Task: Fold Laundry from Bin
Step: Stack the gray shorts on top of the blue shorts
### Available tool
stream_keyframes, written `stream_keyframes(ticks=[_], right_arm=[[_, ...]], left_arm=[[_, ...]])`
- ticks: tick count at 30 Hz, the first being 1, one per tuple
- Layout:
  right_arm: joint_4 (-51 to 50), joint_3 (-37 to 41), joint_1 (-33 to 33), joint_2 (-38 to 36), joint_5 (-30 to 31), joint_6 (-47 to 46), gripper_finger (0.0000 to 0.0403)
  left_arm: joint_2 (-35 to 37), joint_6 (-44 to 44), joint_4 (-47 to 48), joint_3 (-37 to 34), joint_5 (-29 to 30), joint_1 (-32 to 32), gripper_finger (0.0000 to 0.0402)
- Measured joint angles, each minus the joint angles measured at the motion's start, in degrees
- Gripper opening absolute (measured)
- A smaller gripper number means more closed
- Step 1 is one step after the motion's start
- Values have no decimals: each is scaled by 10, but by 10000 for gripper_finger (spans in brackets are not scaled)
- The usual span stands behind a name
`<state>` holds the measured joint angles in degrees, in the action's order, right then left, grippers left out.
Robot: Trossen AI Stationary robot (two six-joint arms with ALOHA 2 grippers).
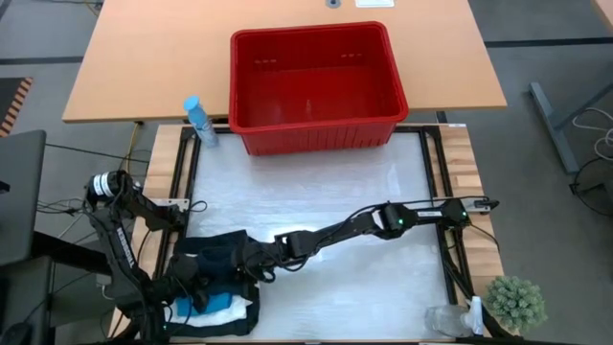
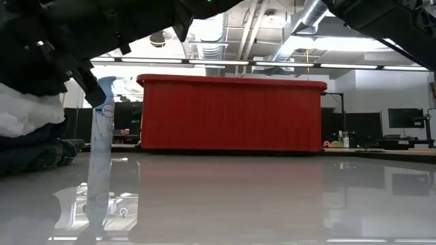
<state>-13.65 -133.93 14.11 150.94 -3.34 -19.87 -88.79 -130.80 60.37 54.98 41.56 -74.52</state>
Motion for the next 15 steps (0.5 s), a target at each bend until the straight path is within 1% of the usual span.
stream_keyframes(ticks=[2,6,11,14,15], right_arm=[[-1,0,0,-3,-5,-2,109],[1,-10,-4,-4,-23,-2,109],[12,-10,-8,-7,-44,-12,109],[15,-10,-11,-11,-58,-10,109],[15,-9,-12,-15,-59,-7,109]], left_arm=[[7,-16,29,10,-2,1,0],[24,-30,80,42,-28,3,0],[45,-5,117,93,-50,3,0],[49,19,136,130,-46,3,0],[48,40,137,141,-40,1,0]])
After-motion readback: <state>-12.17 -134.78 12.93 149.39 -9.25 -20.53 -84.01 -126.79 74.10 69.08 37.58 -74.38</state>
